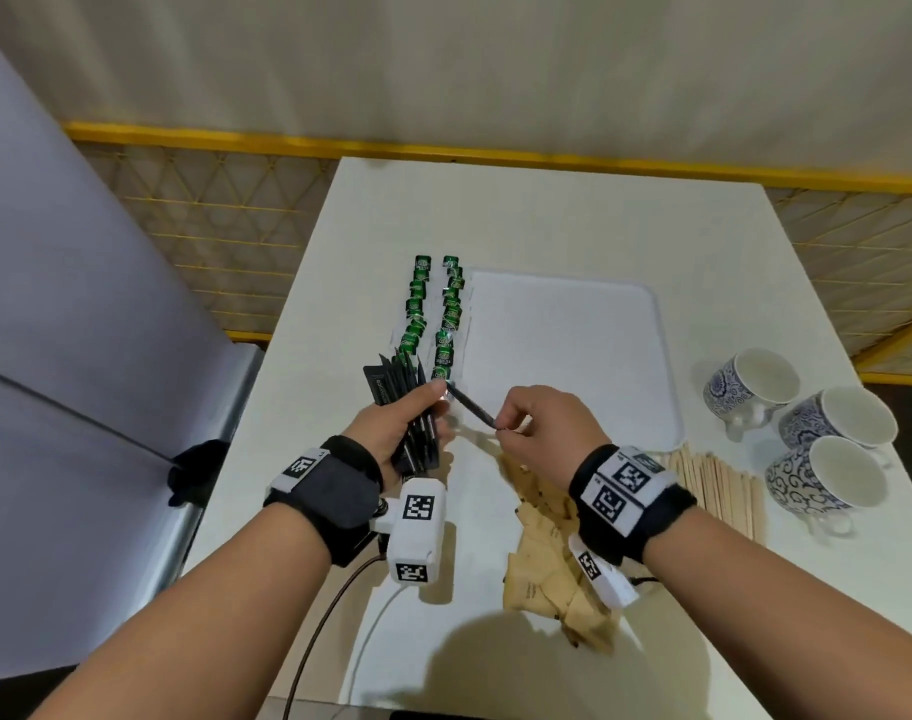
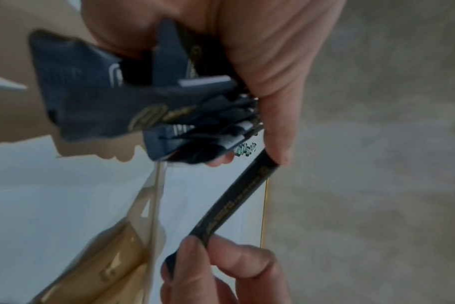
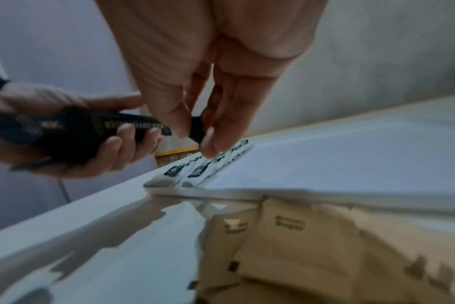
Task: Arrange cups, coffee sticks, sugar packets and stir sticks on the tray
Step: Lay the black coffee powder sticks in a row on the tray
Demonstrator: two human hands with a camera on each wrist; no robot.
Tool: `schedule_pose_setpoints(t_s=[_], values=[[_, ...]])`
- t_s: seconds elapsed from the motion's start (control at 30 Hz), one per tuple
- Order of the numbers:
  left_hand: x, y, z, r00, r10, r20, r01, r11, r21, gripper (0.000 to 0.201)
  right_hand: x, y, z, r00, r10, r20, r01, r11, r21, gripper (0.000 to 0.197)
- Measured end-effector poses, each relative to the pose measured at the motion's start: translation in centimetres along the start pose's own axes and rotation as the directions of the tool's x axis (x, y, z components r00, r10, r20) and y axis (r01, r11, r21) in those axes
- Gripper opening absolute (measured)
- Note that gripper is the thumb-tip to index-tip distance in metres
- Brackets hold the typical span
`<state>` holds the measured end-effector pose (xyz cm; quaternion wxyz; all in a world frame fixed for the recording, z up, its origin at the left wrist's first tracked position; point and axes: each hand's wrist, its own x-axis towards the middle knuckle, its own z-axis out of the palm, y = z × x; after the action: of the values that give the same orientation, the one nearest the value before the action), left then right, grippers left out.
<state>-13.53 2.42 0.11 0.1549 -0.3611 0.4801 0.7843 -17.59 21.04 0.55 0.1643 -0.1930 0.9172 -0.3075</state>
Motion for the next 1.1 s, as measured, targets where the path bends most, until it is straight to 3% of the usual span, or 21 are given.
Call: schedule_pose_setpoints(t_s=[0.13, 0.23, 0.33, 0.43, 0.57, 0.67, 0.77, 0.9, 1.1], values=[[0.4, 1.6, -0.6, 0.999, -0.001, 0.044, -0.002, 0.998, 0.058, 0.024, 0.3, -0.3, 0.0, 0.994, -0.109, 0.002, 0.107, 0.971, -0.213, 0.011], [0.8, 2.5, -0.7, 0.997, 0.023, 0.074, -0.027, 0.998, 0.049, 0.013, 0.6, -0.5, 0.0, 0.988, -0.151, -0.021, 0.143, 0.967, -0.210, 0.010], [1.4, 3.2, -1.2, 0.995, 0.063, 0.075, -0.071, 0.991, 0.110, 0.021, 1.2, -0.6, -0.4, 0.999, 0.038, -0.005, -0.037, 0.990, 0.138, 0.018], [1.9, 3.7, -1.5, 0.990, 0.102, 0.093, -0.116, 0.982, 0.150, 0.031, 1.6, -0.6, -0.7, 0.979, 0.204, 0.016, -0.189, 0.871, 0.453, 0.023], [2.8, 3.9, -1.4, 0.986, 0.117, 0.117, -0.138, 0.972, 0.190, 0.015, 2.0, -0.9, -1.4, 0.946, 0.307, 0.101, -0.310, 0.772, 0.555, 0.018], [3.1, 4.0, -1.3, 0.983, 0.106, 0.150, -0.137, 0.967, 0.214, 0.006, 1.9, -0.6, -1.9, 0.919, 0.381, 0.100, -0.335, 0.625, 0.705, 0.016], [3.3, 4.2, -0.8, 0.982, 0.088, 0.168, -0.128, 0.962, 0.240, 0.007, 2.1, -0.1, -1.9, 0.902, 0.424, 0.082, -0.332, 0.559, 0.760, 0.020], [4.4, 4.4, -0.1, 0.986, 0.116, 0.118, -0.134, 0.978, 0.158, 0.015, 3.1, 0.4, -1.8, 0.921, 0.357, 0.155, -0.347, 0.575, 0.741, 0.025], [5.0, 4.8, 1.3, 0.995, 0.091, 0.042, -0.092, 0.996, 0.020, 0.008, 4.9, 0.5, -2.4, 0.934, 0.214, 0.287, -0.345, 0.753, 0.560, 0.017]])
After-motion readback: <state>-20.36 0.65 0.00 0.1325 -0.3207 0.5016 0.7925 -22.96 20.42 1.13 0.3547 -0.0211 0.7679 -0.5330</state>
